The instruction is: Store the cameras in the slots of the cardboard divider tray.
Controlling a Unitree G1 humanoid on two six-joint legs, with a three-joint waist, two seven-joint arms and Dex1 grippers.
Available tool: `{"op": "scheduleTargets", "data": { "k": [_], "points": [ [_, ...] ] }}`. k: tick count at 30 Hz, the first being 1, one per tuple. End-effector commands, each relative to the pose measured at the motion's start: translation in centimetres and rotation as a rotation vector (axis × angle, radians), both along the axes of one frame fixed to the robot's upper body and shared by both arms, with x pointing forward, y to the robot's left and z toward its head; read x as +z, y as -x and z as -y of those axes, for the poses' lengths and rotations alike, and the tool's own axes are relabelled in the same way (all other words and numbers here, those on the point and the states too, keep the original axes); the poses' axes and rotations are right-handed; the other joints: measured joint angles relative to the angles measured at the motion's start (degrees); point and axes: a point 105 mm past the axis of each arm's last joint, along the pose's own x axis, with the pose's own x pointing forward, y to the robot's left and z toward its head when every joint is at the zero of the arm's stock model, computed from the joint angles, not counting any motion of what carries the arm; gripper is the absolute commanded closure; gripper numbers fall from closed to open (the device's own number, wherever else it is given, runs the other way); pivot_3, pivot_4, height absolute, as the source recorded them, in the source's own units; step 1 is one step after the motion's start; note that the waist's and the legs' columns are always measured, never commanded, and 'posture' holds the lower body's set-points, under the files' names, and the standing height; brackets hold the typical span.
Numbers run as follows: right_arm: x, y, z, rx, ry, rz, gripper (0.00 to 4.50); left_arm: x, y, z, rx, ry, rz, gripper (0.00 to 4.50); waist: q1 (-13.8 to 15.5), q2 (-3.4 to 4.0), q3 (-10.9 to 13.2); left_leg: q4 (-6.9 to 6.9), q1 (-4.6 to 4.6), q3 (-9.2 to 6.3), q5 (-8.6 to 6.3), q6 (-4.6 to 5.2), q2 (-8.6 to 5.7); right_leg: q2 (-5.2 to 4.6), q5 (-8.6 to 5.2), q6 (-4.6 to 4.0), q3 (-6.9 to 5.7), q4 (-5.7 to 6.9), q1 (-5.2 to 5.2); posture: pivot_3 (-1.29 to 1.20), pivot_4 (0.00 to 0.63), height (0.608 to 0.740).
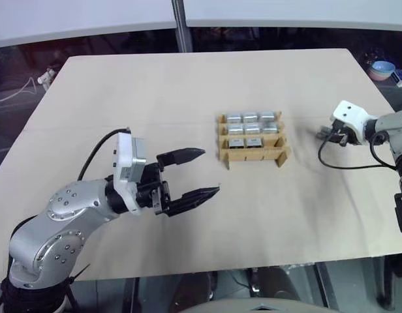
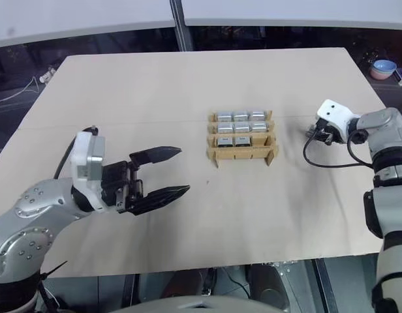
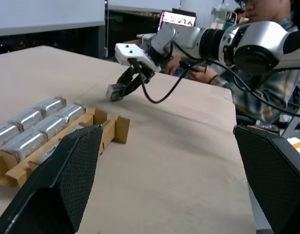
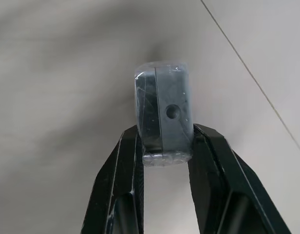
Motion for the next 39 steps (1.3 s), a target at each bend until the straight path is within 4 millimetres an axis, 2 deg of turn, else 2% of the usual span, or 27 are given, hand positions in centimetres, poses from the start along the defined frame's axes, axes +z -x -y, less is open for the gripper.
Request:
{"op": "scheduleTargets", "data": {
  "k": [1, 4, 8, 11, 14, 16, 20, 27, 35, 39],
  "points": [
    [4.5, 0.8, -1.7, 0.109, -0.128, 0.056, 3.77, 0.6, 0.5, 0.1, -0.009, -0.003, 0.042, 0.00, -0.1, 0.05, 0.0, -0.01, -0.02, 0.00, 0.00, 0.00, 0.00, 0.00, 0.00, 0.00, 0.01, 0.00, -0.04, 0.00, 0.150, 0.740],
    [6.9, 3.5, -6.4, 0.325, -0.275, 0.037, 3.77, 0.4, 0.4, -0.1, 0.001, -0.003, 0.034, 0.00, 0.0, 0.05, 0.0, -0.03, -0.06, -0.08, 0.00, 0.00, 0.01, 0.00, 0.00, 0.00, -0.05, -0.02, -0.05, 0.00, 0.150, 0.740],
    [6.5, 5.3, -10.0, 0.453, -0.255, 0.027, 3.77, 0.2, 0.4, -0.1, 0.000, 0.000, 0.025, 0.00, 0.1, 0.05, 0.0, -0.03, -0.09, -0.11, 0.00, 0.00, 0.01, 0.00, 0.00, 0.00, -0.06, -0.01, -0.07, 0.00, 0.150, 0.740],
    [6.1, 5.3, -12.2, 0.500, -0.260, 0.016, 3.77, 0.2, 0.3, 0.0, -0.007, 0.000, 0.019, 0.00, 0.3, 0.05, 0.0, 0.01, -0.05, -0.10, 0.00, 0.00, 0.00, -0.01, 0.00, 0.00, -0.05, 0.01, -0.04, 0.00, 0.150, 0.740],
    [5.5, 4.6, -13.2, 0.521, -0.238, 0.020, 3.77, 0.2, 0.3, 0.0, -0.008, -0.002, 0.019, 0.00, 0.6, 0.05, 0.0, 0.01, -0.05, -0.10, 0.00, 0.00, 0.00, -0.01, 0.00, 0.00, -0.06, 0.01, -0.06, 0.00, 0.150, 0.740],
    [5.1, 4.3, -13.4, 0.528, -0.235, 0.010, 3.77, 0.2, 0.3, 0.1, -0.008, -0.001, 0.020, 0.00, 0.9, 0.05, 0.0, 0.00, -0.07, -0.10, 0.00, 0.00, 0.00, -0.01, 0.00, 0.00, -0.08, -0.01, -0.07, 0.00, 0.150, 0.740],
    [4.0, 3.3, -12.7, 0.516, -0.184, 0.012, 3.77, 0.2, 0.5, 0.1, 0.002, 0.003, 0.019, 0.00, 1.1, 0.04, 0.0, 0.02, -0.11, -0.14, 0.00, 0.00, -0.04, -0.06, 0.00, 0.00, -0.13, -0.06, -0.06, 0.00, 0.150, 0.740],
    [4.5, 3.0, -11.3, 0.503, -0.178, 0.007, 3.77, 0.2, 1.0, 0.1, 0.018, 0.010, 0.015, 0.00, 0.7, 0.05, 0.0, -0.01, -0.10, -0.11, 0.00, 0.00, -0.02, -0.03, 0.00, 0.00, -0.09, -0.02, -0.11, 0.00, 0.150, 0.740],
    [1.8, 2.2, -10.7, 0.479, -0.108, -0.029, 3.77, 0.3, 0.9, 0.1, 0.015, 0.008, 0.017, 0.00, 0.7, 0.04, 0.0, -0.01, -0.09, -0.11, 0.00, 0.00, -0.02, -0.03, 0.00, 0.00, -0.09, -0.02, -0.10, 0.00, 0.150, 0.740],
    [1.3, 2.2, -10.5, 0.501, -0.070, -0.043, 3.77, 0.3, 1.0, 0.1, 0.016, 0.006, 0.018, 0.00, 0.8, 0.04, 0.0, 0.01, -0.08, -0.12, 0.00, 0.00, -0.03, -0.03, 0.00, 0.00, -0.11, -0.03, -0.07, 0.00, 0.150, 0.740]
  ]
}}
